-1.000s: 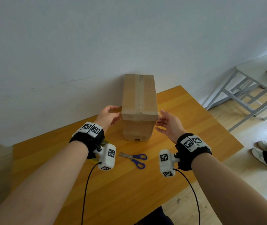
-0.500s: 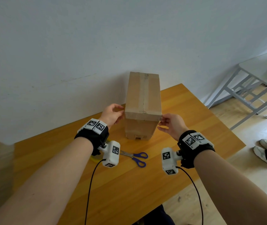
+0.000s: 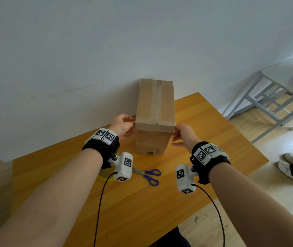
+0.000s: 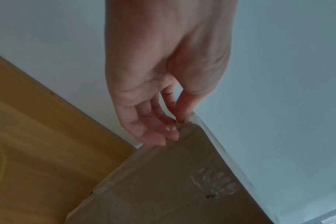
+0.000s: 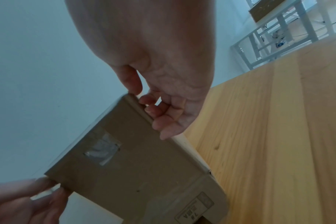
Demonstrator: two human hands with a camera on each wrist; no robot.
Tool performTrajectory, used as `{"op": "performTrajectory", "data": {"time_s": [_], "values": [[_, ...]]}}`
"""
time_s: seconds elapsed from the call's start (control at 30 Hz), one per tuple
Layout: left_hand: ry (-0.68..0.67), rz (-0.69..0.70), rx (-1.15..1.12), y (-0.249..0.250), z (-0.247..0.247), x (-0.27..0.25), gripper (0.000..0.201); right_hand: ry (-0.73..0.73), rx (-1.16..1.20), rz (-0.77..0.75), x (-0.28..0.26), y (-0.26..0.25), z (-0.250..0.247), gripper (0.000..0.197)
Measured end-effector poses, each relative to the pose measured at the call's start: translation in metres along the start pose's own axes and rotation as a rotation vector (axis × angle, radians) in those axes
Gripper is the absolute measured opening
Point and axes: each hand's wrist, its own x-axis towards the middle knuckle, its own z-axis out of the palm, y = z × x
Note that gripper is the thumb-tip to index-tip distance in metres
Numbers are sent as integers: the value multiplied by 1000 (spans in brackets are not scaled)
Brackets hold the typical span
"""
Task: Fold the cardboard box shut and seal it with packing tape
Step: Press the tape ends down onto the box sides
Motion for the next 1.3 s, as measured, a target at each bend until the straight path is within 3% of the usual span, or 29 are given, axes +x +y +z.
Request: {"op": "performTrajectory", "data": {"time_s": [0.2, 0.3, 0.4, 0.53, 0.6, 0.73, 0.87, 1.3], "values": [[56, 14, 173, 1, -5, 1, 16, 52, -6, -59, 7, 12, -4, 12], [146, 105, 260, -4, -8, 0, 18, 50, -34, -133, 8, 16, -12, 17], [216, 245, 290, -3, -12, -6, 5, 101, -70, -247, 6, 18, -21, 12], [109, 501, 414, 7, -12, -22, 26, 142, -146, -449, 3, 16, -28, 20], [2, 548, 466, 11, -9, -24, 30, 124, -228, -548, 1, 12, -30, 26], [-88, 548, 584, 11, -7, -19, 31, 61, -441, -641, 1, 4, -30, 36], [-75, 560, 670, 10, -9, -17, 30, 22, -573, -659, 3, 6, -32, 37], [-13, 620, 679, -1, -5, -15, 34, 89, -543, -714, 15, 22, -30, 38]]}}
